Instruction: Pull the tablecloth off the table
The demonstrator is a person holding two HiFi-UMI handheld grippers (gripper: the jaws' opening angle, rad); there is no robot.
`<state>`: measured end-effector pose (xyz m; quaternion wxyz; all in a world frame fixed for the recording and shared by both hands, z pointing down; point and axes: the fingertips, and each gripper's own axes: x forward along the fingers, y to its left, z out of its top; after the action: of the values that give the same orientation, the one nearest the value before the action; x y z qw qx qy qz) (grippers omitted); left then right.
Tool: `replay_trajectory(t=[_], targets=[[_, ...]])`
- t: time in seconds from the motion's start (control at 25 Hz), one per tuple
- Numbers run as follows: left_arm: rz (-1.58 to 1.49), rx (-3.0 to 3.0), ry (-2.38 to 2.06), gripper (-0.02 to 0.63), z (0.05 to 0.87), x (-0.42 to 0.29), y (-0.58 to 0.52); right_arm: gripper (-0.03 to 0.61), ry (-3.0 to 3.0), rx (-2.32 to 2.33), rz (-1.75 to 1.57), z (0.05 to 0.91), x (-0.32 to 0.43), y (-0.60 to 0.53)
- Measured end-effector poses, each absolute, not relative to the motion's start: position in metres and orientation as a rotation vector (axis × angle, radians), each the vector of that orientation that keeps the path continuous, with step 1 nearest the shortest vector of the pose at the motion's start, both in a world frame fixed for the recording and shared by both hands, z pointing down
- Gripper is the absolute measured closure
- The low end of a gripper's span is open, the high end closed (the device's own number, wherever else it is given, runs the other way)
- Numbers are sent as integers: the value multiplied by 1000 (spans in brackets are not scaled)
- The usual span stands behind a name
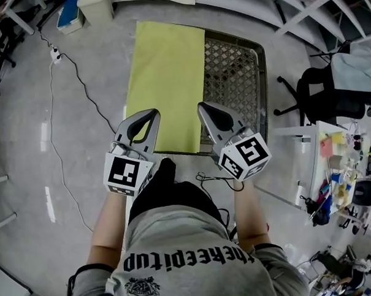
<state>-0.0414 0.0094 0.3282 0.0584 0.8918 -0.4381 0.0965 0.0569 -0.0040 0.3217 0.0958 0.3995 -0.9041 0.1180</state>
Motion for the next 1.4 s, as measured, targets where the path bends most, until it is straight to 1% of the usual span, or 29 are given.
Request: replay_trajectory(t=[0.6,0.92,1.12,1.28,1.32,1.36,1.4], targets=[[342,2718,-1341,599,329,-65,110,568,-2616,1381,450,351,61,113],[396,2676,-1378,598,346,-94,116,566,-2545,1479,501,371,60,131],[429,2650,-1346,597,368,-109,109,565,-2492,1509,535,390,50,131],[452,2626,-1276,595,392,-118,98,551,-2432,1571,580,406,47,125],[457,2615,-1253,579,399,-121,96,547,-2413,1590,598,410,46,124],[462,2602,-1229,531,406,-123,93,544,-2389,1611,615,415,47,123],[471,2590,-1207,503,413,-125,90,538,-2364,1634,628,419,48,122]])
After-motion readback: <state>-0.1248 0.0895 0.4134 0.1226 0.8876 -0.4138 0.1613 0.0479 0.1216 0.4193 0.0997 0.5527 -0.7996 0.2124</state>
